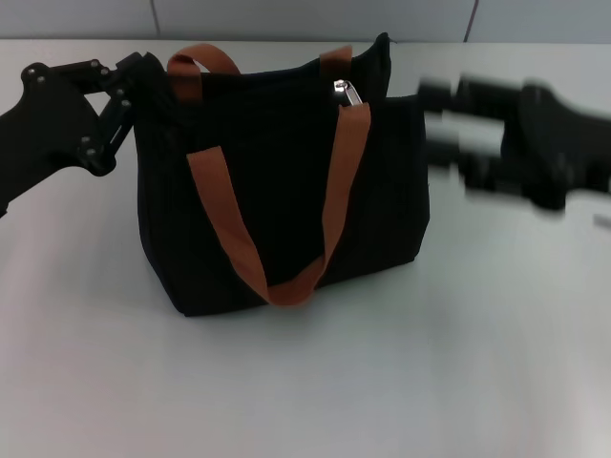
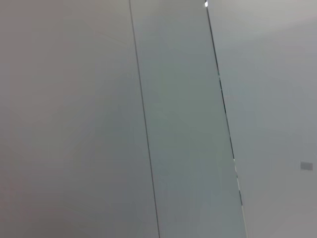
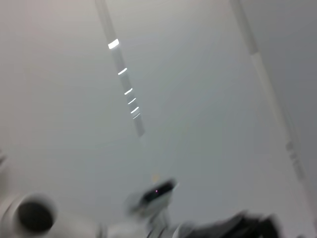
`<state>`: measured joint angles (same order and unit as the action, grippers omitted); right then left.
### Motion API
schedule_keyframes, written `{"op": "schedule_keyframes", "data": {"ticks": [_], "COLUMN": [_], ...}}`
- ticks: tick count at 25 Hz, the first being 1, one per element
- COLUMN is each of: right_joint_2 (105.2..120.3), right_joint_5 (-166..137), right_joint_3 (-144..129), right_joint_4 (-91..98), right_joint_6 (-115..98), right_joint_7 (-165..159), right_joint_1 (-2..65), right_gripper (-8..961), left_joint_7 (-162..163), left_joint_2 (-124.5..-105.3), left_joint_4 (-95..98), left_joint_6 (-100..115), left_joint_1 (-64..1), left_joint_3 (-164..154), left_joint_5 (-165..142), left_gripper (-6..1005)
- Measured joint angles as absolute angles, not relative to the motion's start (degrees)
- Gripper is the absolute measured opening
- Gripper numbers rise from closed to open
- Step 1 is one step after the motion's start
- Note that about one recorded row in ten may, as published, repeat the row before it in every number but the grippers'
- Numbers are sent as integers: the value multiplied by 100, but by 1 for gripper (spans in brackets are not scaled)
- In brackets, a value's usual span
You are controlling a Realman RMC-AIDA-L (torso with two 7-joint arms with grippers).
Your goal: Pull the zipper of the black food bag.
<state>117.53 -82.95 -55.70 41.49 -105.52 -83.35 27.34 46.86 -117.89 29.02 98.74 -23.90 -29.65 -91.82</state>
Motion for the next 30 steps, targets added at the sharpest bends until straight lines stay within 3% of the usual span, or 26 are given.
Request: {"op": "schedule_keyframes", "data": {"ticks": [3,8,10,13,14,15,16,21,25,28,30], "right_joint_2": [11718,11789,11804,11805,11812,11812,11825,11894,11898,11899,11900], "right_joint_5": [-8859,-9625,-9723,-9733,-9787,-9787,-9838,-10017,-10032,-10038,-10039], "right_joint_3": [-5592,-5546,-5562,-5584,-5591,-5591,-5594,-5606,-5677,-5732,-5745], "right_joint_4": [3794,3443,3272,3215,3200,3200,3199,3166,3060,2941,2795], "right_joint_6": [-10862,-10842,-10816,-10749,-10656,-10656,-10597,-10303,-10113,-10009,-9968], "right_joint_7": [-7571,-7057,-6795,-6693,-6646,-6646,-6628,-6540,-6516,-6384,-6162], "right_joint_1": [2688,2666,2699,2711,2723,2723,2733,2810,2882,2923,2930], "right_gripper": [539,649,710,710,711,711,711,711,711,711,710], "left_joint_7": [4807,5071,5738,5992,6856,6856,7268,7651,7653,7408,7408], "left_joint_2": [-11805,-11788,-11525,-11433,-11161,-11161,-11041,-10897,-10902,-11153,-11153], "left_joint_4": [2898,2964,3351,3486,3943,3943,4149,4309,4308,4213,4213], "left_joint_6": [9799,9768,9842,9863,9975,9975,10125,10749,11003,11510,11510], "left_joint_1": [-2360,-2259,-2127,-2102,-2075,-2075,-2103,-2191,-2223,-2275,-2275], "left_joint_3": [-2995,-3121,-3629,-3762,-4003,-4003,-3990,-3823,-3640,-3581,-3581], "left_joint_5": [-9200,-9213,-9272,-9340,-9792,-9792,-10054,-10182,-10173,-10095,-10095], "left_gripper": [158,192,258,357,390,494,597,673,733,779,779]}}
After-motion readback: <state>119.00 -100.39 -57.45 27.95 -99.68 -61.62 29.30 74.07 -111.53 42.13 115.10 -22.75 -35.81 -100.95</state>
